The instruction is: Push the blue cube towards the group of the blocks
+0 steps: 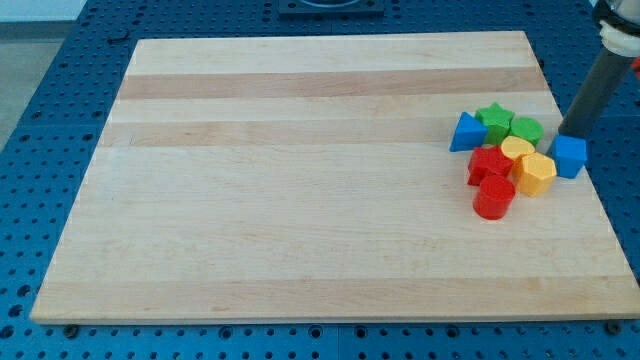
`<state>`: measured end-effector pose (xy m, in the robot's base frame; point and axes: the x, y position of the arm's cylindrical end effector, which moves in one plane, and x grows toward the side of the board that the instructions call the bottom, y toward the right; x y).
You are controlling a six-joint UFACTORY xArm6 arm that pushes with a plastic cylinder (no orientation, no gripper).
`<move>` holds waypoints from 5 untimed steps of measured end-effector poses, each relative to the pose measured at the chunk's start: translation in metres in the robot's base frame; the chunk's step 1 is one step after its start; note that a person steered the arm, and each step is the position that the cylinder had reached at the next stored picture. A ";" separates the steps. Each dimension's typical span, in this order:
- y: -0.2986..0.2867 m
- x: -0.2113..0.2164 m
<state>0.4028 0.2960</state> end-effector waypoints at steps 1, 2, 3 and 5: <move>0.008 0.001; 0.028 0.011; 0.030 0.012; 0.035 0.030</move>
<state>0.4330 0.3309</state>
